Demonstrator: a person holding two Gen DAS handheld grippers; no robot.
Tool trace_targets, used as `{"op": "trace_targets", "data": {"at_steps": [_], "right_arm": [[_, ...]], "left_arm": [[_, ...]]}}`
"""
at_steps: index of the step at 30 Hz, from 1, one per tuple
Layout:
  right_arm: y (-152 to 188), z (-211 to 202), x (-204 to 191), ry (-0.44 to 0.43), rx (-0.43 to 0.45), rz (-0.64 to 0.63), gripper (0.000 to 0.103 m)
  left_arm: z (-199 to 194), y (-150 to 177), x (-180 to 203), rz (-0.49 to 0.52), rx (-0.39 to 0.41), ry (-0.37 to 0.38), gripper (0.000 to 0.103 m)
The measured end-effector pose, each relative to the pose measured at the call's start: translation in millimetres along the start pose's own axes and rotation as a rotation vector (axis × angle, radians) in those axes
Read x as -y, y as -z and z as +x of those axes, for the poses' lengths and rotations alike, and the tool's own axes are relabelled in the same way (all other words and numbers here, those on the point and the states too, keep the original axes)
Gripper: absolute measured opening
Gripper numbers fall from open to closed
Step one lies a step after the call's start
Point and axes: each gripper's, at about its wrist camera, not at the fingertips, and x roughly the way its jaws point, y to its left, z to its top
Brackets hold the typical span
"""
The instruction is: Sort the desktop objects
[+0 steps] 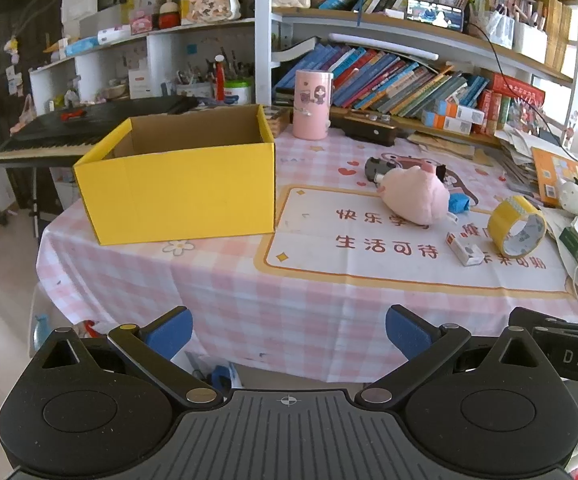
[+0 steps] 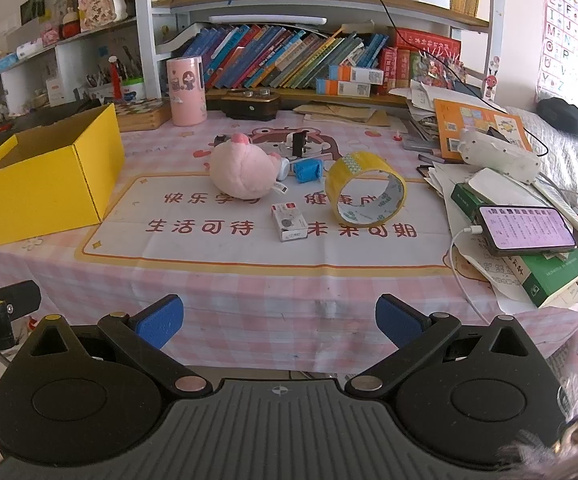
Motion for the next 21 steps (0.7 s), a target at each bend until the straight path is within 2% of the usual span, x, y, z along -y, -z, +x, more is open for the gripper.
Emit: {"op": "trace_targets", "data": {"at_steps": [21], "right_arm": [[-3.3,11.2,6.6,0.022,-0.021,0.007,0.103]], "left_arm": [[14.6,-6.4,5.4,0.002,-0.019,0.025,0.103]]}}
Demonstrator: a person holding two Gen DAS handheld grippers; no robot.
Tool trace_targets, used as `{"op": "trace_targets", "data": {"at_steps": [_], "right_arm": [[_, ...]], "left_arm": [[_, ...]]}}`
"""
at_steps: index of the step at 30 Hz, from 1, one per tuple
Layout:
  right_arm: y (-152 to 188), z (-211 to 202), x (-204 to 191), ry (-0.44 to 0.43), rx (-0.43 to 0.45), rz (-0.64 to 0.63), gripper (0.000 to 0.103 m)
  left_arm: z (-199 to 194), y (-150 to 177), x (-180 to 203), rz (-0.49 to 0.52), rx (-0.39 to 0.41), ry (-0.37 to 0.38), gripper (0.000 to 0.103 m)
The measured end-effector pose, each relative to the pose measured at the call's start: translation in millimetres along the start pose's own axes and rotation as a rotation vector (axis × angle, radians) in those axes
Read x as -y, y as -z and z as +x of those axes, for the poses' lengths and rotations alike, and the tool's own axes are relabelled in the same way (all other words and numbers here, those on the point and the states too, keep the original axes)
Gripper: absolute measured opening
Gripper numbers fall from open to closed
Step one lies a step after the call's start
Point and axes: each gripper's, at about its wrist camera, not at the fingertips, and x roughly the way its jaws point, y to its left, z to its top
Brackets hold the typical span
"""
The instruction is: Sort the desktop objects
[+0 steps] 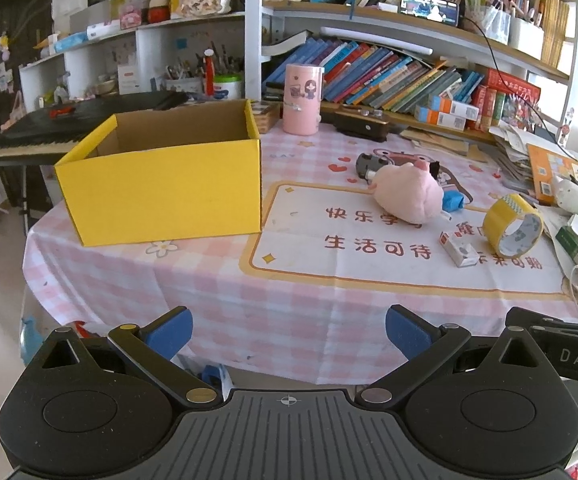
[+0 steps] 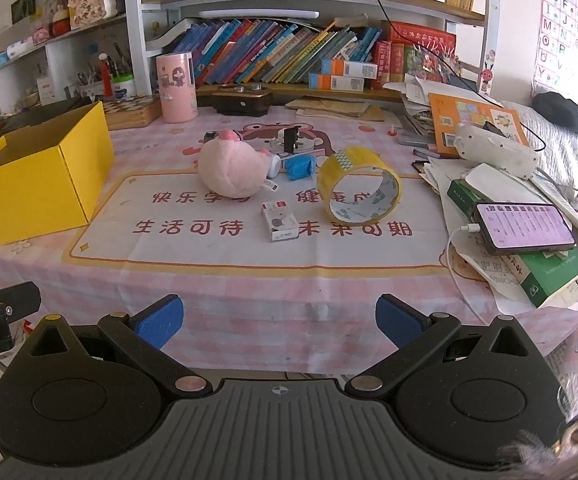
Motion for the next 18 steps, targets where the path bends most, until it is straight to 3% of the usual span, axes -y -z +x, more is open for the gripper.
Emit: {"op": "trace_targets", "data": {"at_steps": [18], "right_arm": [[-25.6,26.4,22.1,-0.006,-0.01,-0.014,0.103]], "left_arm": [[23.2,-15.4,24.1,-0.018,-0.018,-0.015,0.103]]}}
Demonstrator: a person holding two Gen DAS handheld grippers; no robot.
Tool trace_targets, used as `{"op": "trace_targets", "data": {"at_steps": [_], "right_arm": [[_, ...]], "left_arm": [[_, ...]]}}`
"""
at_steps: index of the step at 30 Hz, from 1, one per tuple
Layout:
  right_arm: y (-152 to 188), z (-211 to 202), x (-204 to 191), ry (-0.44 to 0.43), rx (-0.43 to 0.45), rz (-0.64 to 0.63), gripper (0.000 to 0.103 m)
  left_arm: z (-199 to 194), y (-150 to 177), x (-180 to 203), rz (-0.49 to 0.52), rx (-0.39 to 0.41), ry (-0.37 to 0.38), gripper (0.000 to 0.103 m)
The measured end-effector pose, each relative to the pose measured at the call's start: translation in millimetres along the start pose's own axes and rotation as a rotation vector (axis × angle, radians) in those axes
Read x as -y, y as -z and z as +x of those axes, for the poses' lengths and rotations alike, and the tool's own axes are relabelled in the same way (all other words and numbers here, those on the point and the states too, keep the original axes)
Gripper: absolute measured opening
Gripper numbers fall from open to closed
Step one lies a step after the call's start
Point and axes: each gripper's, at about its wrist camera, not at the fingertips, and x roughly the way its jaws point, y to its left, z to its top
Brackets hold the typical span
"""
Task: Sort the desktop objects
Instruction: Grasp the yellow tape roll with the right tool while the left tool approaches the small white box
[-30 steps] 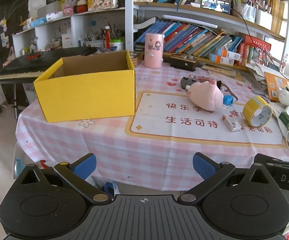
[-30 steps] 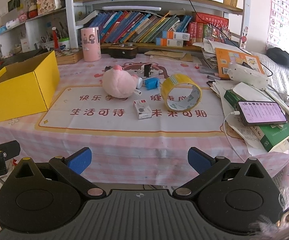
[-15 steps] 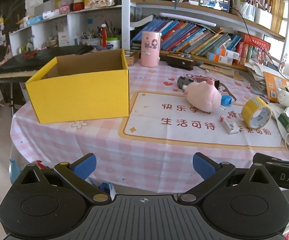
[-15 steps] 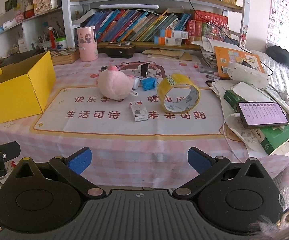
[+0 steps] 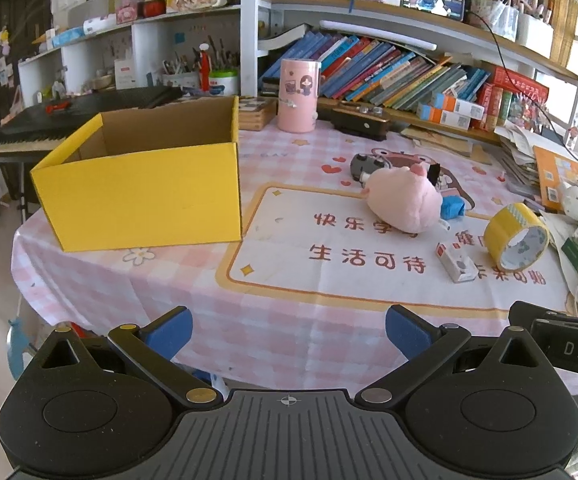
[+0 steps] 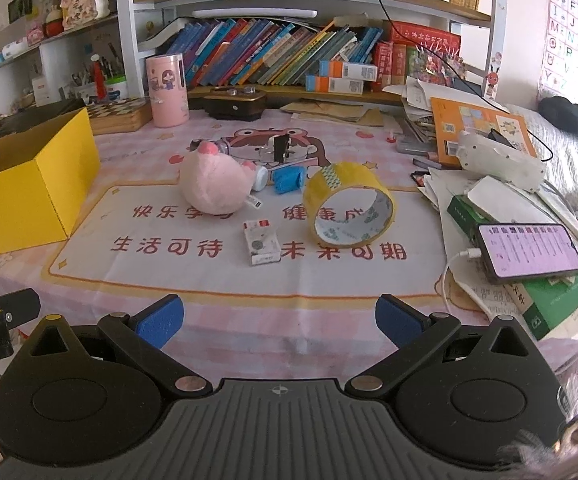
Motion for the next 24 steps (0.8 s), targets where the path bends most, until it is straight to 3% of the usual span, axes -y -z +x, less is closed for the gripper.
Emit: {"op": "trace_targets", "data": {"at_steps": [24], "right_arm": [[-33.1,53.9,50.0,-0.01,-0.038,-0.031,0.103]], "left_arm": [[41.1,-20.9,60.7,-0.011,-0.055,0.0,0.103]]}}
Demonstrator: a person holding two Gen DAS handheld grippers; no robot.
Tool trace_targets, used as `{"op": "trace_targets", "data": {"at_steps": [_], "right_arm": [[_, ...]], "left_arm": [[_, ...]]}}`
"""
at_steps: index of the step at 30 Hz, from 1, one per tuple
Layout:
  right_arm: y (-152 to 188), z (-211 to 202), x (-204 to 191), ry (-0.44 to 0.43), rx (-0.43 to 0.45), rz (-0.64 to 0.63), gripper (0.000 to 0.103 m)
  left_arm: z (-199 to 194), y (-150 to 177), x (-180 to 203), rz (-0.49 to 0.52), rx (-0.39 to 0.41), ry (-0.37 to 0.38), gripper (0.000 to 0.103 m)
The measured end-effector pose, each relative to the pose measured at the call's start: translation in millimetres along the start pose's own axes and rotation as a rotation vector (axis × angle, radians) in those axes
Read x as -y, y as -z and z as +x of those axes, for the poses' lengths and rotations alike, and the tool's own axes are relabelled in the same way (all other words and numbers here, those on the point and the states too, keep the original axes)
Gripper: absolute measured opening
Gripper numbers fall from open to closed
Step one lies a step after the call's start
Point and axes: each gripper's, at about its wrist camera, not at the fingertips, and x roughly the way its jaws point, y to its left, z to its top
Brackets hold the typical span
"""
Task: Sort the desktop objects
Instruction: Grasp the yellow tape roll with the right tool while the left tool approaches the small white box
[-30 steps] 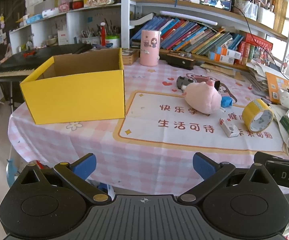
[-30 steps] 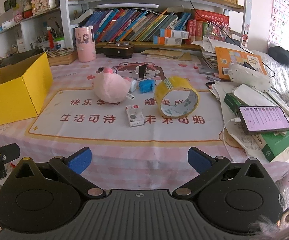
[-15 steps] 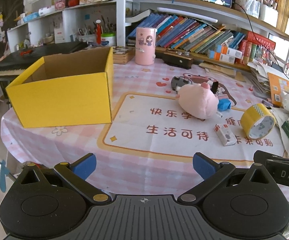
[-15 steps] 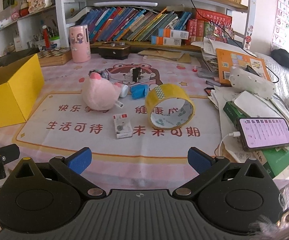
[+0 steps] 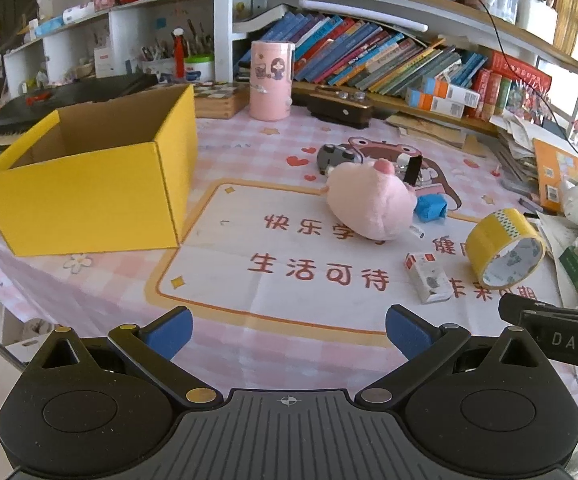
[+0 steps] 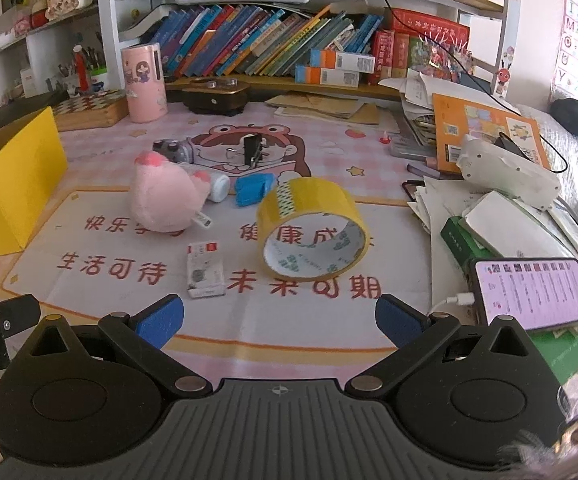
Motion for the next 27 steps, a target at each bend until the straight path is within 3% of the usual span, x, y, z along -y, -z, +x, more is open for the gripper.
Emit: {"op": "trace_targets", "data": {"at_steps": [18,27], "right_arm": [[-25.7,39.5,36.0,-0.051,-0.009,-0.065,0.103],[-35.0,78.8,35.5,-0.069,-0.068,-0.086,0.103]], "left_arm": [[21.7,-11.0,46.5,-0.022,-0.02,-0.069,0.103],[29.7,-16.8,53.4,-0.033,-0.03,-0.122,0.103]]}}
